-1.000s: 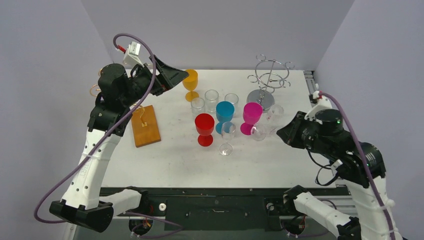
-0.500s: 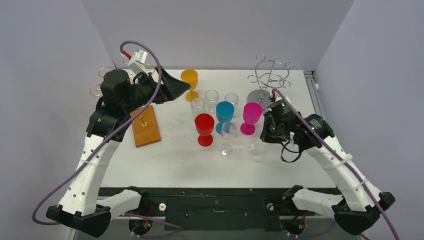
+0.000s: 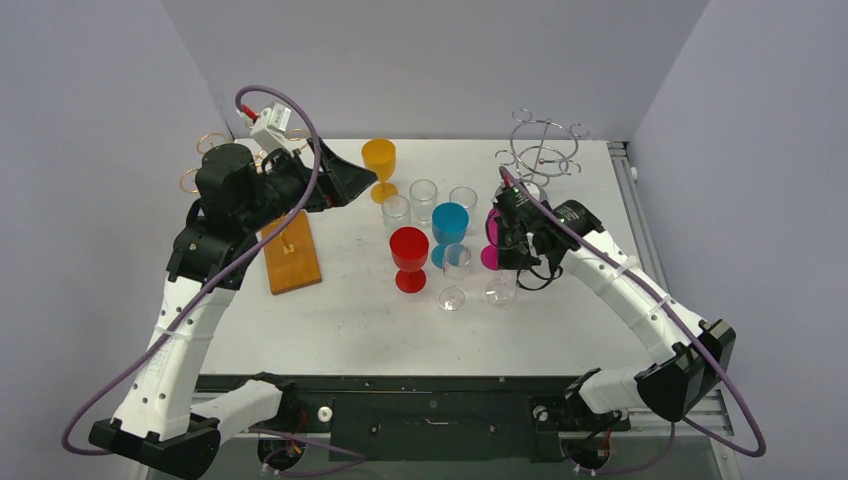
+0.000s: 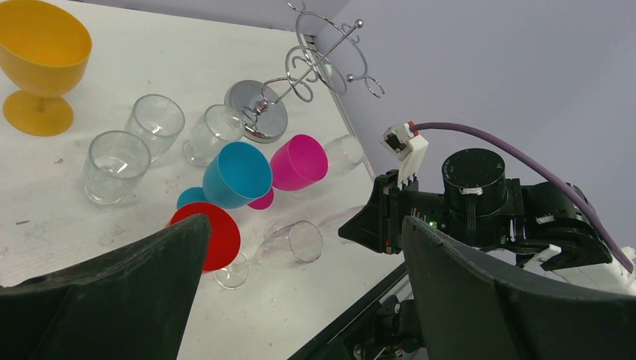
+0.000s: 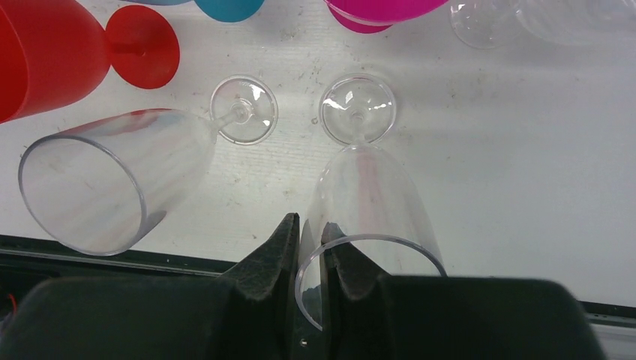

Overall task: Take the wine glass off the wine glass rack
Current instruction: Place the wine glass at the center of the board.

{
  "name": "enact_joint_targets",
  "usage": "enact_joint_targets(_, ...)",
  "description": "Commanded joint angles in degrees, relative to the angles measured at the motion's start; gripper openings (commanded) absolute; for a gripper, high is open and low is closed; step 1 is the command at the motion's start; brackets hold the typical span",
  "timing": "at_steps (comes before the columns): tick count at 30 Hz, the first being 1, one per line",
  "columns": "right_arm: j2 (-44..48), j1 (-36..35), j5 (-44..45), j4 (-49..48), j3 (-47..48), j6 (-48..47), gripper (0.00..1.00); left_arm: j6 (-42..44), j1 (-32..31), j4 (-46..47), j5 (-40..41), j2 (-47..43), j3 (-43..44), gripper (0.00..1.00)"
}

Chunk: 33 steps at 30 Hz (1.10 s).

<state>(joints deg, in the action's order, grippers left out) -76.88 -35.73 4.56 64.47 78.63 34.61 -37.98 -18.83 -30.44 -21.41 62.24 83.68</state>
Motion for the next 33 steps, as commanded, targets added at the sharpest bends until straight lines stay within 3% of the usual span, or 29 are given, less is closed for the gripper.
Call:
enact_joint_targets(1, -1.4, -0.6, 0.1, -2.2, 3.2, -2.0, 0.00, 1.6, -0.3, 0.6, 0.3, -0.8, 0.2, 0.96)
enact_joint_targets(17, -6.4, -1.0, -1.7, -2.3, 5.1, -3.6, 0.00, 1.0, -0.3, 2.2, 0.0, 0.3, -1.8, 0.96)
enact_joint_targets(33, -6.1, -0.9, -0.6, -0.2, 9.3, -4.3, 0.36, 1.2, -0.8, 3.4, 0.5, 1.2, -3.4, 0.96)
